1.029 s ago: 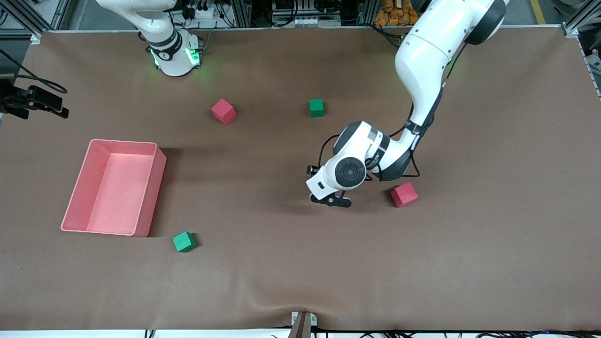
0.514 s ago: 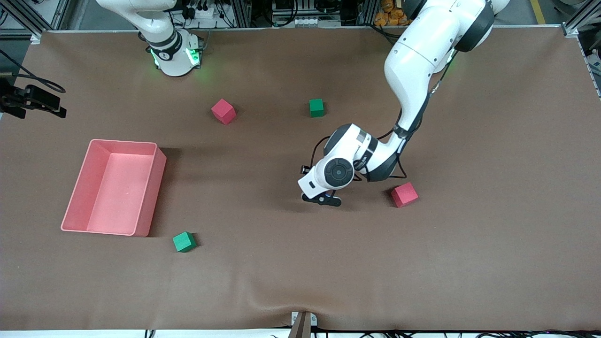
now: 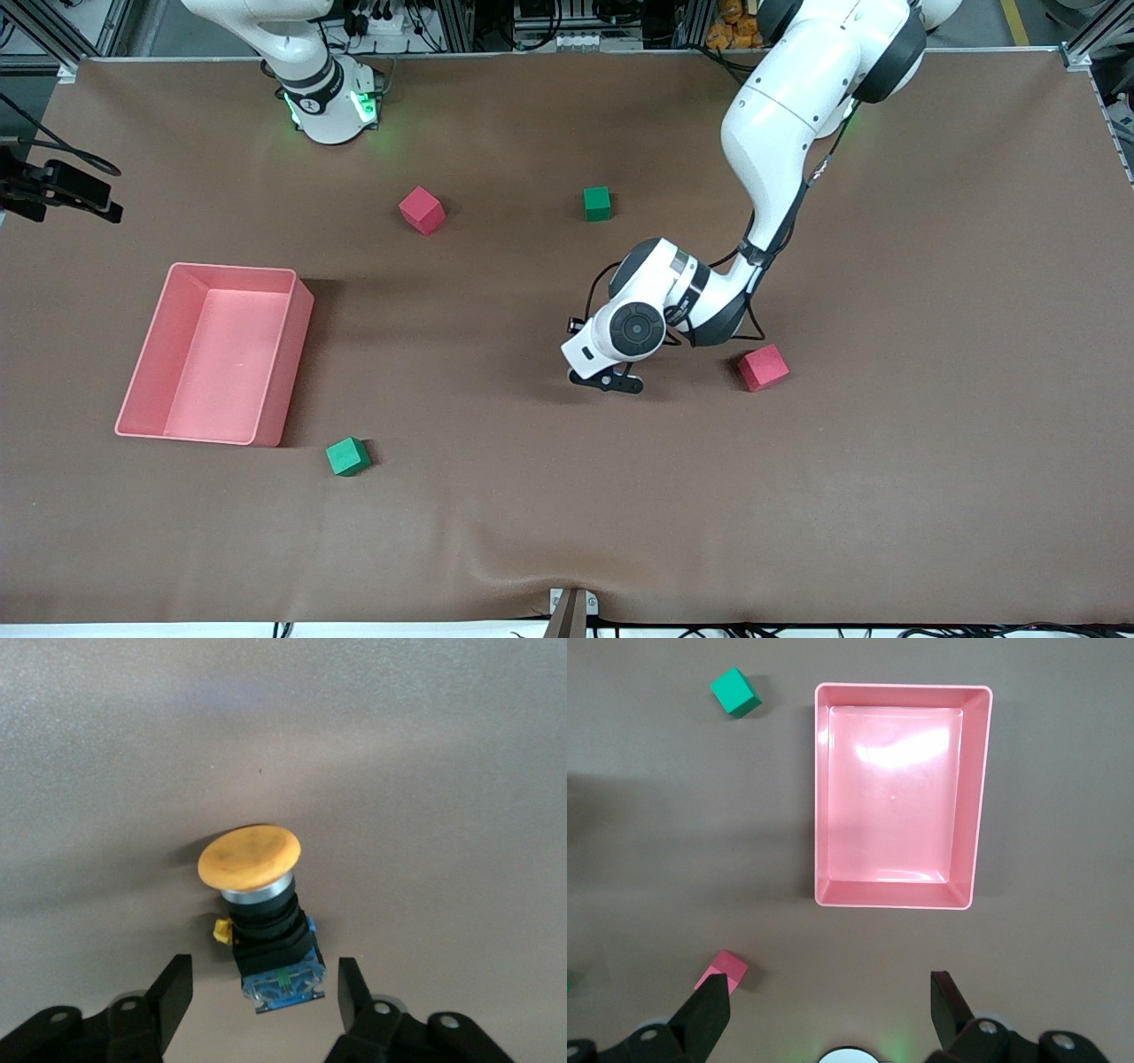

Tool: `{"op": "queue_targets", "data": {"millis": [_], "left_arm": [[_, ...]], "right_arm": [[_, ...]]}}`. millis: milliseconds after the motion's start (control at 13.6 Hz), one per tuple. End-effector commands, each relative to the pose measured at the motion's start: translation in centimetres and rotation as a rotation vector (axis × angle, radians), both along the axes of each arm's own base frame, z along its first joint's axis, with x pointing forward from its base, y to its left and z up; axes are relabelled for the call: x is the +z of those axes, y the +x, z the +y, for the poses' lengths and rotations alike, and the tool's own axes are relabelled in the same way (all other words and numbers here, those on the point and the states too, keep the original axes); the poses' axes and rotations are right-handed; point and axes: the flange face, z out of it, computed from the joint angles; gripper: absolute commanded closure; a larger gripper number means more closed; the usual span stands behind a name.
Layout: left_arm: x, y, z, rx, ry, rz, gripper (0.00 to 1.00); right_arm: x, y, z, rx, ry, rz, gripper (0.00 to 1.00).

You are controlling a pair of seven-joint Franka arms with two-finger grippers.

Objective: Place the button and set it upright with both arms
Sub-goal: 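Lower the left gripper and grasp the button by its blue base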

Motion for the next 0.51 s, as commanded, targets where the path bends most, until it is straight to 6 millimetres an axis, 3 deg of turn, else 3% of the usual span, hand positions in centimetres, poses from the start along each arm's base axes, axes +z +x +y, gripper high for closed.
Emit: {"op": "queue_targets", "data": {"millis": [0,147,367,441], "left_arm": [[-0.03,0.44,-0.90,0.016,-0.001,-0.021,0.33],[-0.35,0.42,-0.88,0.018,0.001,-0.020,0.36],[-0.45,0.42,-0.87,0.018,0.001,-0.020,0.47],[-0.52,0.38,-0.85,0.018,0.002,-0.019,0.56]], "right_arm": [[1.21,-0.32,-0.45,-0.024,-0.016,-0.013,0.00],[1.04,-0.21,-0.50,-0.026,-0.013,-0.015,0.00],[1.06,0.17,-0.32,-0.023,-0.010,-0.035,0.00],[1.06,0.23,-0.37,-0.023,-0.015,-0.036,0.00]]}}
